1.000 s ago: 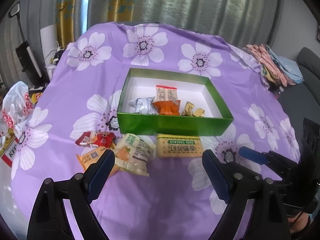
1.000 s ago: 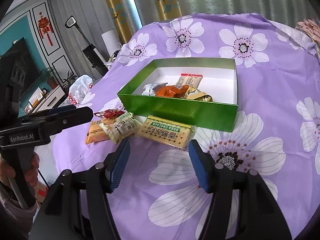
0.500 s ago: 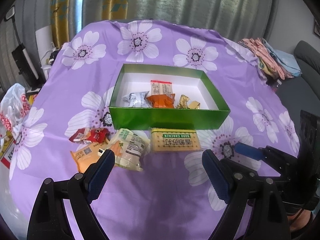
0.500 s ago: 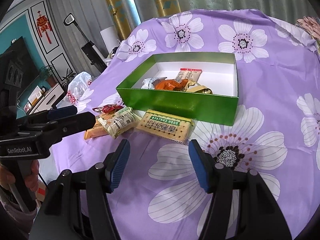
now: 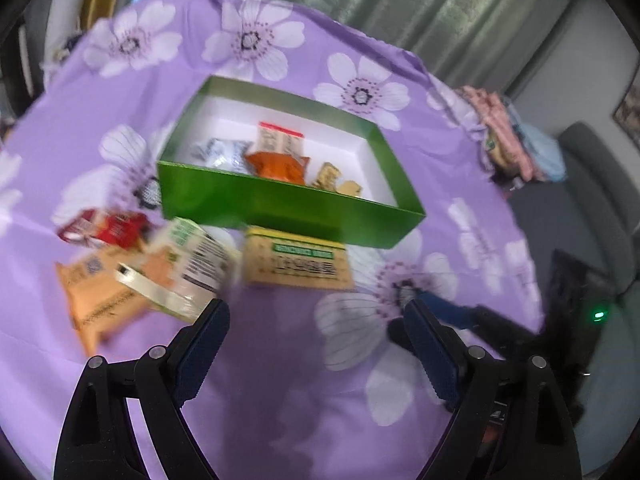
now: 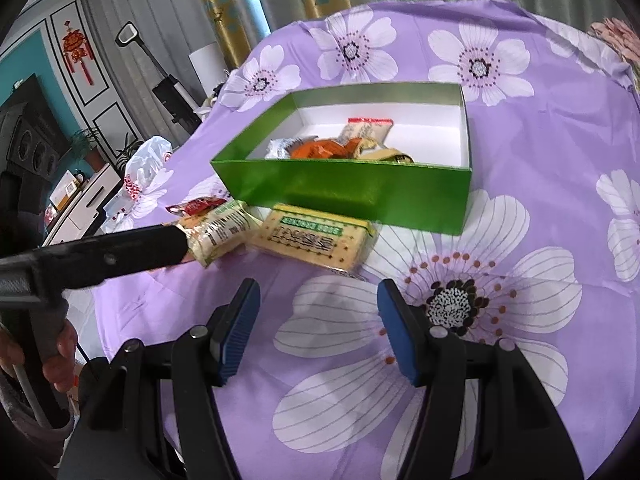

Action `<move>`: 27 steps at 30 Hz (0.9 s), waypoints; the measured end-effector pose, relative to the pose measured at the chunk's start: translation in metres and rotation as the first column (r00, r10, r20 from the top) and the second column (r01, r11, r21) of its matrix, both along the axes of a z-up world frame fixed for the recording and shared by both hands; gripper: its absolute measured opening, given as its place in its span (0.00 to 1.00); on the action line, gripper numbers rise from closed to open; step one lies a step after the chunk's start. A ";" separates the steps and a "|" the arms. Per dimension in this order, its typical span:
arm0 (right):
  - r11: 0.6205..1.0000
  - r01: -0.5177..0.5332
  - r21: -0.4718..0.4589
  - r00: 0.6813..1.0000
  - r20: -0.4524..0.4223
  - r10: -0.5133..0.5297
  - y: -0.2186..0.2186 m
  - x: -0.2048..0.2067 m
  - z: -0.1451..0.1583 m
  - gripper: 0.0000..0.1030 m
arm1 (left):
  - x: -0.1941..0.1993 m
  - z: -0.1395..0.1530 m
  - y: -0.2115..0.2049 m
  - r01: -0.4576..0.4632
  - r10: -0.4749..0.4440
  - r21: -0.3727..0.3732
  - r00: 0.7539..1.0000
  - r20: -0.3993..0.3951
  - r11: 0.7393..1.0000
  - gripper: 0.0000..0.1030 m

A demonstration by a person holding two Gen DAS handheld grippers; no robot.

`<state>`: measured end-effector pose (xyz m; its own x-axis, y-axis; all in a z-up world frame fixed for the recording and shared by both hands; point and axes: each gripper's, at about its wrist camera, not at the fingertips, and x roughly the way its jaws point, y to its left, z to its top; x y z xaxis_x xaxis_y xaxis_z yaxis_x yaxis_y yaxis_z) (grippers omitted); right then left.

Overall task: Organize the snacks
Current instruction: 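Grasp the yellow soda cracker pack with the right gripper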

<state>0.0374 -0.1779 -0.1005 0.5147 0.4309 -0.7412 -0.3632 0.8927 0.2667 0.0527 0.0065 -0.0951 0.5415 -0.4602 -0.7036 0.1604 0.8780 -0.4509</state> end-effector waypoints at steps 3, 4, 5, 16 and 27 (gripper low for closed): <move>1.000 0.001 -0.009 1.000 -0.015 -0.001 -0.001 0.003 -0.007 0.59 | 0.003 -0.009 0.004 0.032 -0.036 -0.123 0.999 -0.030 0.992 0.86; 1.000 0.000 -0.011 1.000 -0.019 -0.001 -0.001 0.004 -0.009 0.59 | 0.005 -0.013 0.006 0.037 -0.045 -0.163 0.998 -0.042 0.986 0.86; 1.000 -0.002 -0.011 1.000 -0.024 0.001 -0.002 0.005 -0.012 0.59 | 0.006 -0.017 0.007 0.038 -0.049 -0.195 0.997 -0.054 0.980 0.86; 1.000 -0.016 -0.012 0.996 -0.084 0.015 -0.001 0.018 -0.039 0.59 | 0.046 -0.044 0.000 0.012 -0.026 -0.127 0.994 -0.106 0.992 0.86; 0.998 -0.049 -0.024 0.995 -0.084 0.047 0.009 0.046 -0.044 0.60 | 0.078 -0.052 -0.009 0.003 -0.008 -0.035 0.991 -0.133 0.999 0.86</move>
